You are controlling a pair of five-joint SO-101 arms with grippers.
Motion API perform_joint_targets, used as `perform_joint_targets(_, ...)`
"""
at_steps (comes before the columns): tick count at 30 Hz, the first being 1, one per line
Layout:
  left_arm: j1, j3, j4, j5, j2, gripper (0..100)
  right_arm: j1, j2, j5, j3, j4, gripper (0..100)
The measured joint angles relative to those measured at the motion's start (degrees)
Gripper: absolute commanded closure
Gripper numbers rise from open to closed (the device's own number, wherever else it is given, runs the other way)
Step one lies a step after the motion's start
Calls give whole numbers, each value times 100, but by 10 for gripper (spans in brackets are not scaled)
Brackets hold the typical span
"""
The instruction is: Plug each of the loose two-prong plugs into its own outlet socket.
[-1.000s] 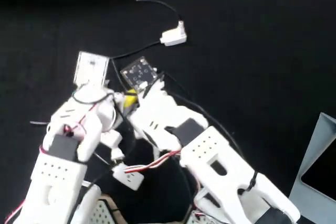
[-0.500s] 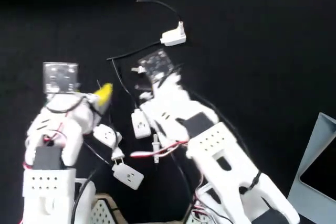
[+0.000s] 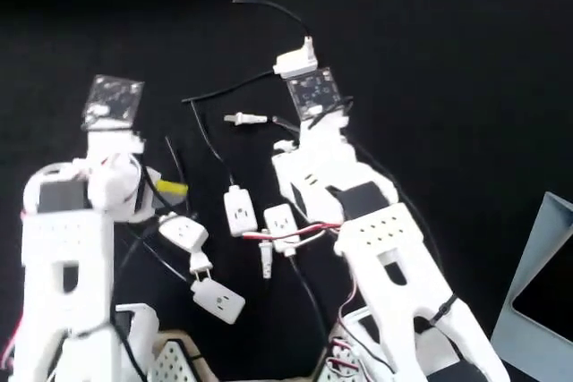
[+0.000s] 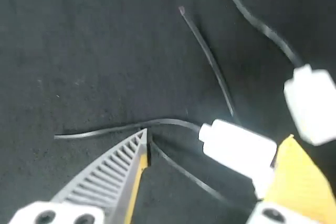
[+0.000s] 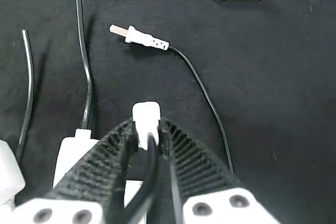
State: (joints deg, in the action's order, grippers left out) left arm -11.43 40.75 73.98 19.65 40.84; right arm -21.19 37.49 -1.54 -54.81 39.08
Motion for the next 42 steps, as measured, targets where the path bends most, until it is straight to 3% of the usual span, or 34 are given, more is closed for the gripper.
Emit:
perform_joint_targets(11,484,-369,-18,738,-1749,626,255,0,-18,0,0,987)
perform_joint_targets(15,774,-264,-897,738,-1846,626,360,0,-185,0,0,987)
perform_joint_targets(20,1099,290,-2391,756,-2136,627,1055,0,-475,18,0,987)
perform_joint_targets(23,1284,308,-2769,756,-2365,627,1380,0,-642,44,0,987)
perform_joint_targets(38,1380,-844,-2884,-1600,-4211,628,1503,0,-686,44,-18,987)
perform_joint_targets(42,1459,-1046,-2884,-1811,-4677,745,1503,0,-686,44,-18,987)
